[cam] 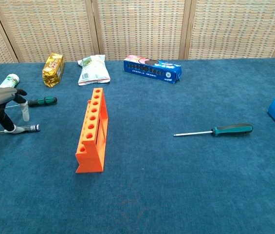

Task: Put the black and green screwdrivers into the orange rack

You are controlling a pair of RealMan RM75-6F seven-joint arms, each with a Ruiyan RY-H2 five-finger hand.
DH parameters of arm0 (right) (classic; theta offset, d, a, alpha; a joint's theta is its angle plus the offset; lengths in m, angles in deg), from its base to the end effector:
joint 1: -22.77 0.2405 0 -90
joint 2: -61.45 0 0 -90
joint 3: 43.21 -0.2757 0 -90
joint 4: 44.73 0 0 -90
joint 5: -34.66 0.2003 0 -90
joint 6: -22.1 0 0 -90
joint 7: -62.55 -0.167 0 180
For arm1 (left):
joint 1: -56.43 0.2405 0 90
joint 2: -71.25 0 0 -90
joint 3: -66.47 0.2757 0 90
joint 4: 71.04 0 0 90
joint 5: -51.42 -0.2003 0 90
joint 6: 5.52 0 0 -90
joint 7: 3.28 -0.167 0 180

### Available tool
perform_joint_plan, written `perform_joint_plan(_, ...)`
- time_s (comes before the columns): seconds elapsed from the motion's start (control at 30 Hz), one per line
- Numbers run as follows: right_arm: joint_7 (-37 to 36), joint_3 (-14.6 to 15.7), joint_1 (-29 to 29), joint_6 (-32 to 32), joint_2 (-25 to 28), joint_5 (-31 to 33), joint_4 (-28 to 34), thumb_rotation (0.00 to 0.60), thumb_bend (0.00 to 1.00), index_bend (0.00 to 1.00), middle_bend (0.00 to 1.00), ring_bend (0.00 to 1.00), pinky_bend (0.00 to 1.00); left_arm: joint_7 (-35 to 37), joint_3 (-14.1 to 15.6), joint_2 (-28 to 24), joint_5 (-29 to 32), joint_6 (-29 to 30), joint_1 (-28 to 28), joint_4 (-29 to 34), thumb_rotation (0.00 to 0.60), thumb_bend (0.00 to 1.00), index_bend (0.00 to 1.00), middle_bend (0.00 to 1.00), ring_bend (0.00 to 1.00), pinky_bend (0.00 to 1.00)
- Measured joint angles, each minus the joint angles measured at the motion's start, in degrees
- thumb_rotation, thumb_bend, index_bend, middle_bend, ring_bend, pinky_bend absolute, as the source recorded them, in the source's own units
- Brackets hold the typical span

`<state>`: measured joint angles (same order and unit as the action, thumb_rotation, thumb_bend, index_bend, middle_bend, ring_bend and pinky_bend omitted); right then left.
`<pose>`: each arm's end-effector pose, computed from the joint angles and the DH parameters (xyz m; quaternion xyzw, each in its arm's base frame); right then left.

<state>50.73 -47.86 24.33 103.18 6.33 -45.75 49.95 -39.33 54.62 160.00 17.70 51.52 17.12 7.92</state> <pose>-0.3507 -0.1902 0.2279 0.5327 -0.4574 0.3789 0.6029 -0.2665 0.3865 0.0084 -0.6393 -0.4803 -0.2084 0.5632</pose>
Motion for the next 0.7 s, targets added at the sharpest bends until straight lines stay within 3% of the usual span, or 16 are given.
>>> perform_joint_plan(0.7,-0.2,-0.1,0.5,-1.0,-0.1,0.8,-0.3,0.600,0.00,0.00,0.00,0.00,0.00,-1.9,0.2,3.8,3.9,-0.3,-2.2,-4.6,0.600,0.30,0.48,0.00,0.00,0.00)
